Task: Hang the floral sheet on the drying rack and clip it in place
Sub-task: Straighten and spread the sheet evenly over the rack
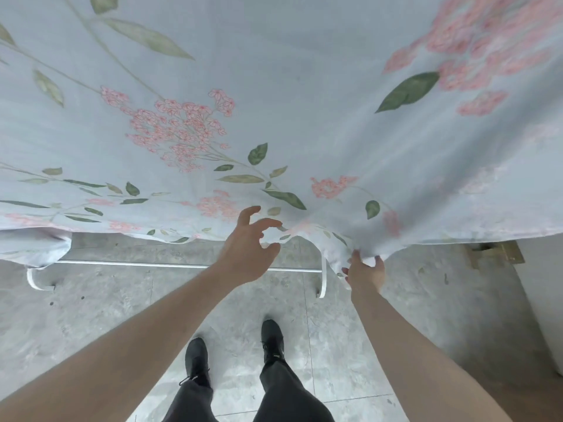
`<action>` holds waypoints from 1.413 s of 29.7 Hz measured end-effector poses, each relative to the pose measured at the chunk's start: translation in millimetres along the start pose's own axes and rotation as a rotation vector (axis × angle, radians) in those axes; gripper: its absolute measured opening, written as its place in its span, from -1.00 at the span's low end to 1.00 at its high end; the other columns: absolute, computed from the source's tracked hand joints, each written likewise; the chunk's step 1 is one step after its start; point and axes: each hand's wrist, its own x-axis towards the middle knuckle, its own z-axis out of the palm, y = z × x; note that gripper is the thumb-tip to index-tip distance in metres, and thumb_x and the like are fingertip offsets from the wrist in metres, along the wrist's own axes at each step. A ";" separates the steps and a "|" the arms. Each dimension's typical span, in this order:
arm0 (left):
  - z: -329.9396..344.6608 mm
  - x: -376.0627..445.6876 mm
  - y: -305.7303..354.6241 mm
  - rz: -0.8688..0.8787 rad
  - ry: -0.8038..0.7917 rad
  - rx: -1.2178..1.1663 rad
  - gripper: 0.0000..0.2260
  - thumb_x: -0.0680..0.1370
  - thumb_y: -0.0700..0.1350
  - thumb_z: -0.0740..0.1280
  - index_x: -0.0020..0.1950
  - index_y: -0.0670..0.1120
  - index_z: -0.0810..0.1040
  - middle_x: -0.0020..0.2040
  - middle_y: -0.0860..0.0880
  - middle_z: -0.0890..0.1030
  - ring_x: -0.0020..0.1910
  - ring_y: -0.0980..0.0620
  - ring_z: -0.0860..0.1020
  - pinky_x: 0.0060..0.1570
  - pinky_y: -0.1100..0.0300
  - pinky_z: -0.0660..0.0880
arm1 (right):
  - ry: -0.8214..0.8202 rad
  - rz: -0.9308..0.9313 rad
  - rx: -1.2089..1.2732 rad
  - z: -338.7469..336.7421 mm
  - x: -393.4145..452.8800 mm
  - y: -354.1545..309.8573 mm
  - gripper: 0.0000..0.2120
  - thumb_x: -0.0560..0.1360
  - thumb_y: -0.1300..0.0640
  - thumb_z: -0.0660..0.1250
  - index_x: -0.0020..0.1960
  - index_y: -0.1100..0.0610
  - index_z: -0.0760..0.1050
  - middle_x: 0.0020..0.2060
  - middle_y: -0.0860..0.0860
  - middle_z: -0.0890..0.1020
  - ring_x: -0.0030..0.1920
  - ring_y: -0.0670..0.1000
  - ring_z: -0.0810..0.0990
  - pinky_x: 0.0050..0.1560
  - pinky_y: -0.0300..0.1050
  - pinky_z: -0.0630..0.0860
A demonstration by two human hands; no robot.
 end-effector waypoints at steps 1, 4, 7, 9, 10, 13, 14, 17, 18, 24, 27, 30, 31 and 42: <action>5.1 1.1 9.3 0.012 -0.016 0.045 -0.62 0.60 -0.03 0.40 0.41 0.19 0.52 0.64 0.12 0.06 0.28 0.00 0.53 0.21 0.04 0.55 | -0.006 -0.049 -0.059 -3.5 9.2 -5.2 -0.57 0.58 -0.14 0.34 0.39 0.00 0.45 -0.07 -0.04 0.73 -0.28 0.04 0.75 -0.14 0.01 0.67; 17.7 3.0 30.2 0.052 -0.069 0.175 -0.52 0.62 -0.01 0.36 0.54 0.20 0.40 0.68 0.11 -0.12 0.53 -0.03 0.29 0.35 0.02 0.46 | 0.010 -0.163 -0.217 -12.5 28.9 -12.9 -0.62 0.64 -0.19 0.19 -0.09 0.06 0.58 -0.15 -0.02 0.73 -0.23 0.11 0.75 -0.21 -0.04 0.59; 29.7 8.5 48.1 0.088 -0.064 0.248 -0.40 0.63 0.01 0.32 0.65 0.17 0.20 0.67 0.15 -0.21 0.59 -0.05 0.13 0.40 -0.02 0.43 | -0.015 -0.218 -0.409 -24.1 47.8 -16.3 -0.58 0.67 -0.16 0.13 -0.08 0.06 0.63 -0.12 0.00 0.72 -0.13 0.17 0.72 -0.21 -0.06 0.57; 35.4 12.0 55.4 0.083 -0.063 0.288 -0.33 0.64 0.02 0.31 0.69 0.09 0.06 0.67 0.15 -0.22 0.60 -0.10 0.09 0.43 -0.04 0.40 | -0.040 -0.242 -0.537 -32.2 56.9 -16.0 -0.57 0.69 -0.13 0.13 -0.03 0.11 0.65 -0.10 0.08 0.72 -0.19 0.13 0.67 -0.33 -0.18 0.43; 37.8 13.1 58.2 0.074 -0.066 0.301 -0.30 0.64 0.02 0.30 0.70 0.05 0.01 0.67 0.14 -0.22 0.60 -0.13 0.10 0.45 -0.03 0.38 | -0.046 -0.245 -0.594 -36.3 60.4 -17.0 -0.56 0.69 -0.12 0.13 0.00 0.13 0.66 -0.10 0.11 0.72 -0.22 0.11 0.63 -0.36 -0.19 0.38; 43.9 14.8 62.1 0.058 -0.085 0.298 -0.28 0.64 0.00 0.29 0.70 -0.02 -0.03 0.68 0.12 -0.22 0.60 -0.16 0.11 0.52 -0.02 0.27 | -0.066 -0.266 -0.737 -46.0 77.5 -20.8 -0.55 0.70 -0.12 0.11 0.09 0.13 0.67 -0.07 0.15 0.72 -0.19 0.14 0.60 -0.33 -0.13 0.38; 44.9 14.5 61.9 0.049 -0.090 0.290 -0.28 0.64 -0.01 0.29 0.70 -0.02 -0.03 0.68 0.13 -0.22 0.60 -0.17 0.10 0.53 -0.01 0.25 | -0.075 -0.264 -0.766 -47.6 83.2 -21.9 -0.55 0.70 -0.12 0.11 0.10 0.14 0.67 -0.05 0.15 0.71 -0.17 0.15 0.59 -0.29 -0.11 0.40; 46.4 13.3 58.4 0.014 -0.093 0.266 -0.30 0.64 -0.03 0.29 0.70 0.00 0.00 0.67 0.17 -0.22 0.62 -0.16 0.08 0.53 -0.03 0.25 | -0.075 -0.293 -0.872 -49.8 93.8 -26.2 -0.54 0.70 -0.11 0.11 0.12 0.18 0.66 0.04 0.19 0.70 -0.15 0.16 0.51 -0.16 -0.08 0.40; 46.7 13.0 56.8 0.002 -0.087 0.266 -0.30 0.64 -0.03 0.30 0.70 0.00 0.01 0.67 0.17 -0.22 0.61 -0.15 0.09 0.52 -0.03 0.26 | -0.076 -0.285 -0.896 -49.6 95.0 -27.3 -0.55 0.71 -0.10 0.12 0.14 0.20 0.65 0.06 0.21 0.69 -0.13 0.18 0.52 -0.14 -0.07 0.39; 42.2 5.1 40.8 -0.074 -0.097 0.291 -0.36 0.63 -0.01 0.31 0.67 -0.02 0.14 0.68 0.14 -0.14 0.61 -0.13 0.12 0.47 -0.03 0.31 | -0.101 -0.198 -0.904 -47.3 85.8 -24.2 -0.57 0.71 -0.06 0.14 0.19 0.27 0.60 0.07 0.28 0.66 -0.12 0.22 0.53 -0.12 -0.03 0.41; 34.3 -4.4 27.9 -0.127 -0.088 0.282 -0.37 0.63 -0.02 0.31 0.67 -0.01 0.17 0.68 0.14 -0.11 0.61 -0.11 0.12 0.45 -0.02 0.35 | -0.099 -0.122 -0.794 -44.7 75.8 -14.8 -0.50 0.67 -0.14 0.14 0.23 0.27 0.54 0.08 0.30 0.65 0.02 0.31 0.64 -0.06 0.02 0.49; 15.6 -24.0 7.0 -0.203 -0.046 0.227 -0.39 0.62 -0.01 0.32 0.65 0.01 0.21 0.69 0.12 -0.05 0.62 -0.11 0.12 0.53 -0.04 0.27 | -0.135 0.011 -0.612 -23.5 56.5 -1.8 -0.40 0.58 -0.25 0.22 0.30 0.27 0.46 -0.18 0.18 0.69 -0.16 0.20 0.73 -0.19 0.07 0.68; 5.2 -35.3 -4.8 -0.234 -0.018 0.208 -0.40 0.62 -0.01 0.33 0.65 0.02 0.22 0.69 0.11 -0.03 0.63 -0.10 0.11 0.56 -0.05 0.22 | -0.211 0.041 -0.583 -10.7 38.2 0.4 -0.42 0.60 -0.18 0.27 0.36 0.28 0.42 -0.21 0.16 0.68 -0.24 0.15 0.73 -0.32 0.00 0.66; -101.3 -174.3 -118.7 -0.557 0.284 0.039 -0.45 0.59 0.04 0.40 0.57 0.06 0.37 0.65 0.09 0.17 0.54 -0.02 0.32 0.46 0.01 0.36 | -0.978 -0.210 -0.556 122.9 -221.5 -37.0 -0.65 0.60 0.18 0.35 0.37 0.12 0.43 -0.02 0.02 0.59 -0.18 0.12 0.66 -0.08 0.08 0.65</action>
